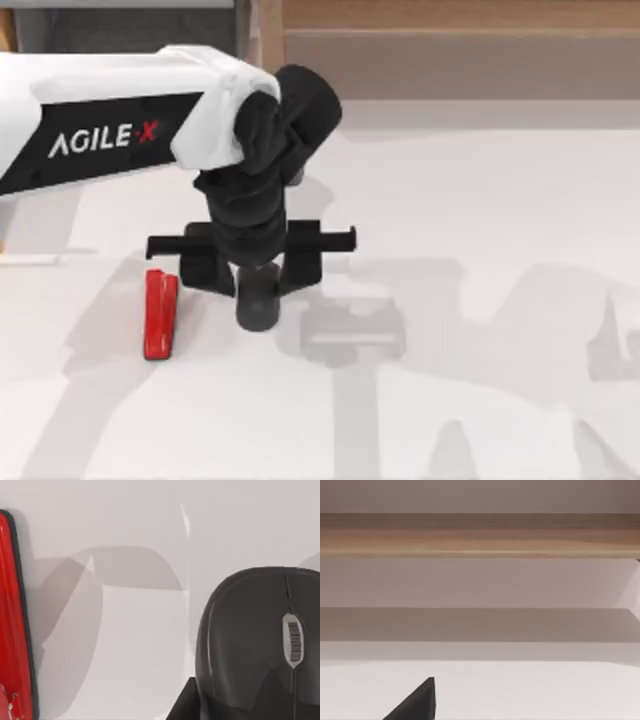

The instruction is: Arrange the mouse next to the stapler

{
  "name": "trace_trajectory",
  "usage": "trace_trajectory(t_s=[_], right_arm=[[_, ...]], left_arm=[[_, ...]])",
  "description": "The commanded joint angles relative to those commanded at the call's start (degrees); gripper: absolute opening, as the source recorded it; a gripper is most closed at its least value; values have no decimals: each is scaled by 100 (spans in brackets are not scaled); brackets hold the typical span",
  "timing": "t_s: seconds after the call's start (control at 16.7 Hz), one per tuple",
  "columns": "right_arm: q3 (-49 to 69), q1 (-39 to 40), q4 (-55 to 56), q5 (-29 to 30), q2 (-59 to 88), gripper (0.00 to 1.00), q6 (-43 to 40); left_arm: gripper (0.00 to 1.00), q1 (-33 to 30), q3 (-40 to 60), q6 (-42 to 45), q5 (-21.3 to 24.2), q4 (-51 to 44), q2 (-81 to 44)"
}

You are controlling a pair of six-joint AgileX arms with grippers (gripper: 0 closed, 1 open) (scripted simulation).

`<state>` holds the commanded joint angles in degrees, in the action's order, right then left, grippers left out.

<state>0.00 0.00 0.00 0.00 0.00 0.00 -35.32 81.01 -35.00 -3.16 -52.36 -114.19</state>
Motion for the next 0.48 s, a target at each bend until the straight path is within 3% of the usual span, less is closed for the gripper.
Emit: trace_trajectory(t_s=[0.48], right_arm=[[0,0,0,0,0,100,0]], left_arm=[[0,7,41,-16,-21,108,89]])
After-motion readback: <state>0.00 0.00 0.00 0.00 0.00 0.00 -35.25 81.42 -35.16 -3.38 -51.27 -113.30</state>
